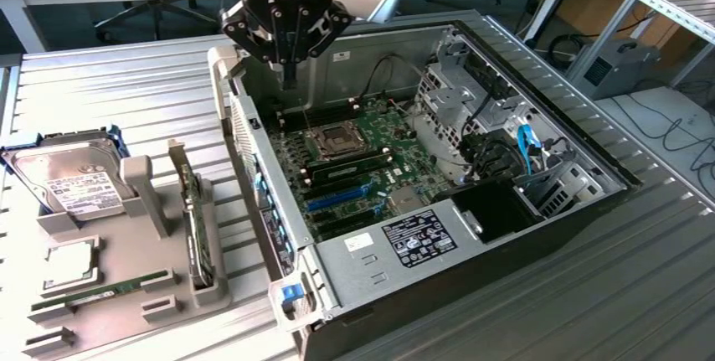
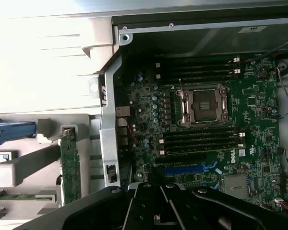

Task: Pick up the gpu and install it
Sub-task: 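Reach for the gpu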

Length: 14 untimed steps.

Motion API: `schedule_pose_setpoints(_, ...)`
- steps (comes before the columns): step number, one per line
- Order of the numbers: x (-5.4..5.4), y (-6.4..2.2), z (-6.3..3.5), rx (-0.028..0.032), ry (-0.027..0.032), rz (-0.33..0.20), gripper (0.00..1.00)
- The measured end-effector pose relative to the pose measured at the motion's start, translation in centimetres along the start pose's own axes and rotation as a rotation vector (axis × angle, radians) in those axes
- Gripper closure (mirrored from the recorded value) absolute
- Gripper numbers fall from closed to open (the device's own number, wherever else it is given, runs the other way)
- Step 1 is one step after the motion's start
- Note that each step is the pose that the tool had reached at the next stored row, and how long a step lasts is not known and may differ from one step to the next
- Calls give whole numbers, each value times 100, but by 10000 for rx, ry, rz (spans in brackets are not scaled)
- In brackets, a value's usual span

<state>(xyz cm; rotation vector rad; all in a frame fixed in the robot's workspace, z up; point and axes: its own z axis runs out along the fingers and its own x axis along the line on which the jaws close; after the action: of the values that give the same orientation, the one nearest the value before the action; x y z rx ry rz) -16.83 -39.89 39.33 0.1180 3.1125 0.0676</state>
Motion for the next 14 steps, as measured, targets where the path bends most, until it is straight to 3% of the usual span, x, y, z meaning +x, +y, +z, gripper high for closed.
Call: schedule_pose_setpoints(14,59,-4,-1,0,0,0,89)
